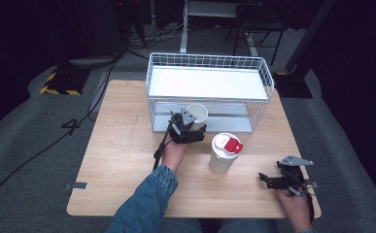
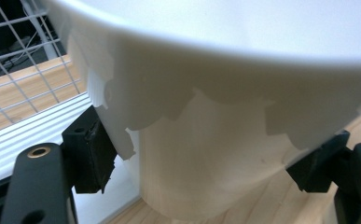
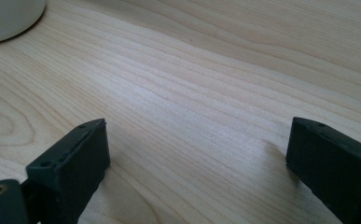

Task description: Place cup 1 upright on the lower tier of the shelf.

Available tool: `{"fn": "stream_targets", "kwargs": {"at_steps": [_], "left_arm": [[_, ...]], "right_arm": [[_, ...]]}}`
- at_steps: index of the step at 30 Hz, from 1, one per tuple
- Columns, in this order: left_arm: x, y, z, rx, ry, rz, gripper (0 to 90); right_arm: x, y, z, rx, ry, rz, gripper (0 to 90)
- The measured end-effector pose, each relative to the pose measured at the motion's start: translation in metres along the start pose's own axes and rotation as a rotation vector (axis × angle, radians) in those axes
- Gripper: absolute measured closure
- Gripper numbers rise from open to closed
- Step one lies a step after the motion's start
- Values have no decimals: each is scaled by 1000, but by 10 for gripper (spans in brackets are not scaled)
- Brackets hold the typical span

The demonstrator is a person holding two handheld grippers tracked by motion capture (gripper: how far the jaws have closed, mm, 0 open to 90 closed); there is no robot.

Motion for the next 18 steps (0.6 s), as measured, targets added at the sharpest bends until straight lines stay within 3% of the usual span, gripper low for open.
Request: {"fn": "stream_targets", "kwargs": {"at_steps": [11,18], "left_arm": [[27,2,-3,-35,16,4,228],[44,0,-6,-40,28,-20,228]], "right_arm": [[0,0,0,0,0,0,62],[0,0,0,-1,0,0,63]]}}
Point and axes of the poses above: each handheld gripper's, and its own axes: x roughly forward along the jaws, y roughly out of its top, z roughly to its right, the point moved 2 cm from there along x, roughly forward along the jaws, and after that the axes turned 5 degrees about y, right-handed, at the moved point
